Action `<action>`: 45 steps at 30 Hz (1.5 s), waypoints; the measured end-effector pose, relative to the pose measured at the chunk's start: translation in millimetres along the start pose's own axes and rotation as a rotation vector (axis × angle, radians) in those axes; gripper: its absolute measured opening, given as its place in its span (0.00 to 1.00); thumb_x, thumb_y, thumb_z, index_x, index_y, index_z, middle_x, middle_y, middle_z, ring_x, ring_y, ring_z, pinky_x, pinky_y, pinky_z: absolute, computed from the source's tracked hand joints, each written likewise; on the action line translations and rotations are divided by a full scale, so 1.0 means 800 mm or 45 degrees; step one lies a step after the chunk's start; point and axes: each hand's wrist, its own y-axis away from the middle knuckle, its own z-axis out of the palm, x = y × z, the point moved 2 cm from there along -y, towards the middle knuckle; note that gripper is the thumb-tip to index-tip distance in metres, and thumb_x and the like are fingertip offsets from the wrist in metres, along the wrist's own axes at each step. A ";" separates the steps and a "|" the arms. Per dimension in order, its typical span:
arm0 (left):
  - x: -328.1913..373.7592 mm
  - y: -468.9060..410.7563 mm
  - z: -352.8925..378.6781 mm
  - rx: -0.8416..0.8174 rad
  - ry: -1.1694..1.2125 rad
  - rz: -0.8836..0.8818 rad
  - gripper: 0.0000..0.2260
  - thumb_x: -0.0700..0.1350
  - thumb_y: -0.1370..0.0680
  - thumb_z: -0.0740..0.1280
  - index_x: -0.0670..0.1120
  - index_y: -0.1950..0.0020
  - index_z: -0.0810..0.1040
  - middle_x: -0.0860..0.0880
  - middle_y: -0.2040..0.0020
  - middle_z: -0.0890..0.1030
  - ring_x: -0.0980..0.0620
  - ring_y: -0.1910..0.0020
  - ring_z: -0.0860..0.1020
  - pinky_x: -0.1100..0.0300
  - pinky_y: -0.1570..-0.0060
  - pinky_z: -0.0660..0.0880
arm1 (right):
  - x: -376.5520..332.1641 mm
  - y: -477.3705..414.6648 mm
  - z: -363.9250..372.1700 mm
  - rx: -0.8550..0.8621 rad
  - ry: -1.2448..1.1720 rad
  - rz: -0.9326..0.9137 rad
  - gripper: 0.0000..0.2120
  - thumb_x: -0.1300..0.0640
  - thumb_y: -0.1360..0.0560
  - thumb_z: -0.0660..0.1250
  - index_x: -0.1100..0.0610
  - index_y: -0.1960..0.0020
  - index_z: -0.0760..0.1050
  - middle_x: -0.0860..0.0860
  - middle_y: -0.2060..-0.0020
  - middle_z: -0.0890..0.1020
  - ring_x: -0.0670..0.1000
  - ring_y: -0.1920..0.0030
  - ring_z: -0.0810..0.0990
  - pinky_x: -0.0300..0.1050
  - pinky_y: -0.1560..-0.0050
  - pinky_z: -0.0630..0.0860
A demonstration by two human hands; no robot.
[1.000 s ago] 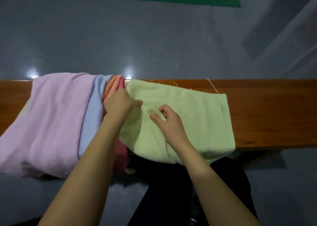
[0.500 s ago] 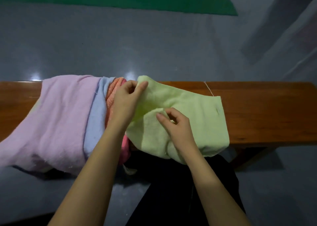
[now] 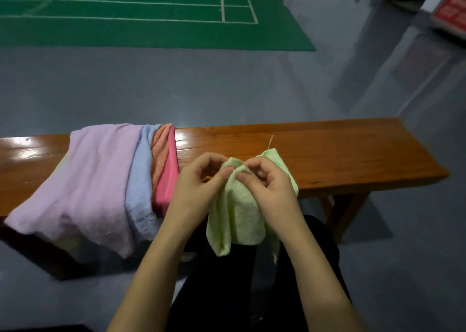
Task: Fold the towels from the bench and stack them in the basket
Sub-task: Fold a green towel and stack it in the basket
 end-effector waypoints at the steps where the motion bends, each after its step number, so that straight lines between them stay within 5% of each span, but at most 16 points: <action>1: 0.003 0.005 0.002 -0.023 0.020 -0.002 0.04 0.45 0.27 0.69 0.49 0.53 0.81 0.50 0.57 0.83 0.53 0.55 0.80 0.58 0.52 0.76 | -0.003 0.006 -0.003 0.001 0.026 -0.001 0.03 0.60 0.26 0.70 0.52 0.56 0.77 0.47 0.60 0.81 0.45 0.56 0.79 0.36 0.55 0.74; 8: 0.017 0.027 0.005 -0.137 -0.181 0.096 0.10 0.39 0.23 0.68 0.55 0.52 0.82 0.53 0.53 0.84 0.57 0.50 0.80 0.59 0.46 0.75 | -0.010 0.029 -0.015 -0.056 0.046 0.086 0.13 0.57 0.26 0.71 0.43 0.47 0.74 0.48 0.58 0.84 0.47 0.53 0.82 0.46 0.49 0.77; 11: 0.021 0.035 0.008 -0.171 -0.292 0.143 0.08 0.41 0.23 0.67 0.54 0.50 0.81 0.55 0.53 0.83 0.59 0.51 0.79 0.62 0.47 0.75 | -0.013 0.033 -0.017 -0.071 0.131 0.046 0.09 0.60 0.25 0.69 0.49 0.48 0.80 0.46 0.55 0.84 0.44 0.50 0.81 0.44 0.46 0.77; 15: 0.010 0.054 0.007 -0.212 -0.428 0.111 0.10 0.41 0.24 0.67 0.55 0.53 0.71 0.59 0.58 0.78 0.60 0.59 0.77 0.62 0.57 0.75 | -0.012 0.035 -0.021 0.072 0.105 0.037 0.05 0.60 0.25 0.68 0.51 0.54 0.80 0.46 0.60 0.83 0.43 0.55 0.80 0.39 0.53 0.75; 19: -0.017 0.076 -0.010 -0.281 -0.625 -0.080 0.15 0.38 0.27 0.68 0.55 0.53 0.65 0.53 0.63 0.77 0.57 0.66 0.76 0.52 0.59 0.77 | -0.011 0.030 -0.030 0.264 0.033 -0.004 0.08 0.60 0.25 0.68 0.47 0.57 0.77 0.46 0.60 0.82 0.45 0.56 0.80 0.40 0.54 0.75; 21: -0.021 0.084 -0.018 -0.278 -0.626 -0.095 0.14 0.37 0.26 0.68 0.54 0.53 0.65 0.53 0.62 0.78 0.58 0.64 0.77 0.56 0.60 0.77 | -0.009 0.029 -0.038 0.343 0.000 -0.005 0.09 0.60 0.24 0.68 0.46 0.57 0.76 0.46 0.60 0.81 0.44 0.57 0.79 0.38 0.54 0.75; 28: -0.016 0.084 -0.041 -0.365 -0.818 0.209 0.09 0.35 0.24 0.67 0.49 0.52 0.78 0.58 0.54 0.77 0.63 0.53 0.75 0.70 0.53 0.72 | 0.003 0.031 -0.047 0.434 -0.037 0.007 0.09 0.63 0.24 0.67 0.48 0.56 0.76 0.44 0.64 0.79 0.36 0.63 0.75 0.32 0.59 0.71; 32: -0.013 0.079 -0.053 -0.397 -1.035 0.263 0.09 0.45 0.26 0.61 0.48 0.54 0.81 0.56 0.53 0.79 0.60 0.55 0.76 0.70 0.57 0.71 | -0.001 0.031 -0.050 0.506 -0.063 0.009 0.09 0.62 0.24 0.67 0.48 0.56 0.75 0.46 0.64 0.78 0.37 0.64 0.74 0.30 0.60 0.70; 38: -0.004 0.082 -0.061 -0.182 -1.107 0.335 0.14 0.61 0.28 0.62 0.50 0.60 0.73 0.57 0.61 0.74 0.59 0.63 0.71 0.65 0.67 0.69 | -0.002 0.032 -0.047 0.484 -0.063 0.037 0.03 0.59 0.24 0.68 0.55 0.51 0.78 0.47 0.63 0.79 0.42 0.61 0.75 0.35 0.59 0.71; 42: -0.002 0.083 -0.055 -0.042 -0.993 0.339 0.12 0.53 0.30 0.63 0.44 0.63 0.71 0.54 0.66 0.71 0.55 0.67 0.67 0.61 0.70 0.66 | -0.009 0.035 -0.047 0.474 -0.061 0.008 0.03 0.59 0.24 0.68 0.51 0.53 0.77 0.46 0.64 0.79 0.39 0.63 0.75 0.32 0.60 0.71; 45: 0.006 0.080 -0.052 0.027 -0.845 0.214 0.09 0.42 0.30 0.71 0.48 0.58 0.71 0.55 0.65 0.73 0.58 0.63 0.72 0.69 0.65 0.69 | -0.018 0.039 -0.051 0.528 -0.037 -0.078 0.08 0.60 0.24 0.68 0.47 0.56 0.75 0.44 0.64 0.77 0.36 0.63 0.74 0.28 0.60 0.69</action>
